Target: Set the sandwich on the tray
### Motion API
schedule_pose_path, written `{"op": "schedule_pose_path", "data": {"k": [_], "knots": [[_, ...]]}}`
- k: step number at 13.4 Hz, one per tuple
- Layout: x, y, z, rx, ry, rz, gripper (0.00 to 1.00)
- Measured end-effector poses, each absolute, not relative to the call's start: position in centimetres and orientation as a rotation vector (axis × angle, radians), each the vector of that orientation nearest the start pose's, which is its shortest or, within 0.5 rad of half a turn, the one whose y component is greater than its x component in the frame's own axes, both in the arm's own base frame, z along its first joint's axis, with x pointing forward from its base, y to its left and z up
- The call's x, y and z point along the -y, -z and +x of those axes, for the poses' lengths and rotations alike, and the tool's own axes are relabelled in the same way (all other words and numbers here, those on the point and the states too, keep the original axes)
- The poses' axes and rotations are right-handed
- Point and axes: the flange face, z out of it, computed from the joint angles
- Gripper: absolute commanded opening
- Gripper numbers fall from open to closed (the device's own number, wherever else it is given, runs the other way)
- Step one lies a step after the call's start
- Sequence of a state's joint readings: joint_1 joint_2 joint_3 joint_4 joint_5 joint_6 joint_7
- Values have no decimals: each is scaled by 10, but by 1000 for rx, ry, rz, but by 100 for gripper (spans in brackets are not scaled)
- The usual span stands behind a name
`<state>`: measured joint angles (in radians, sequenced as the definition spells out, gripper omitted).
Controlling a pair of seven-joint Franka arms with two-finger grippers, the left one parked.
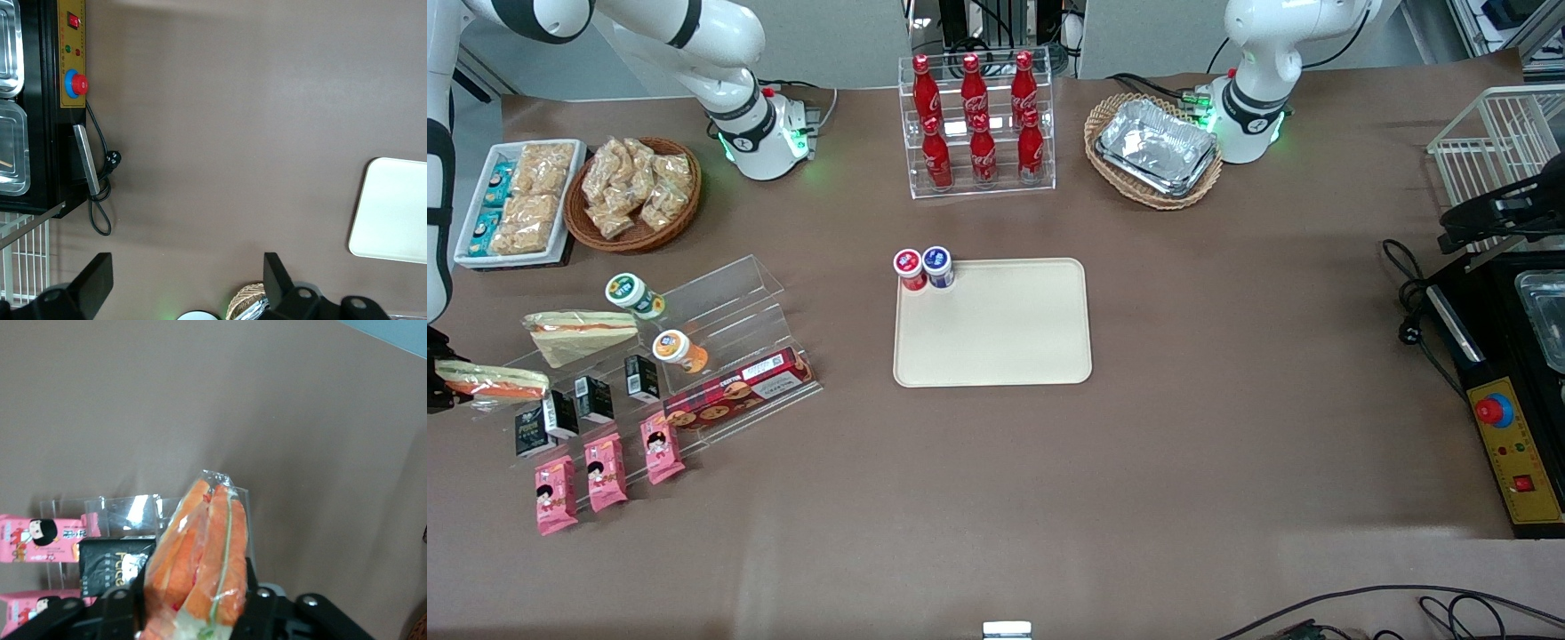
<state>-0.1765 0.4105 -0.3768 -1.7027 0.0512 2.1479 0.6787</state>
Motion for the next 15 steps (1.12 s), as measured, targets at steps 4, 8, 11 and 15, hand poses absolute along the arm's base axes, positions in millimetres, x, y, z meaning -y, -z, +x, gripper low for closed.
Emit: {"op": "schedule_pose_path", "data": {"k": [4,8,11,15], "knots": [[327,-384,581,-1622,118,-2790,9],[328,-430,592,-1257,161,-2988,9],[322,-461,600,-1012,197,-3082,11],[272,-475,617,-640,129,-3167,11]]}}
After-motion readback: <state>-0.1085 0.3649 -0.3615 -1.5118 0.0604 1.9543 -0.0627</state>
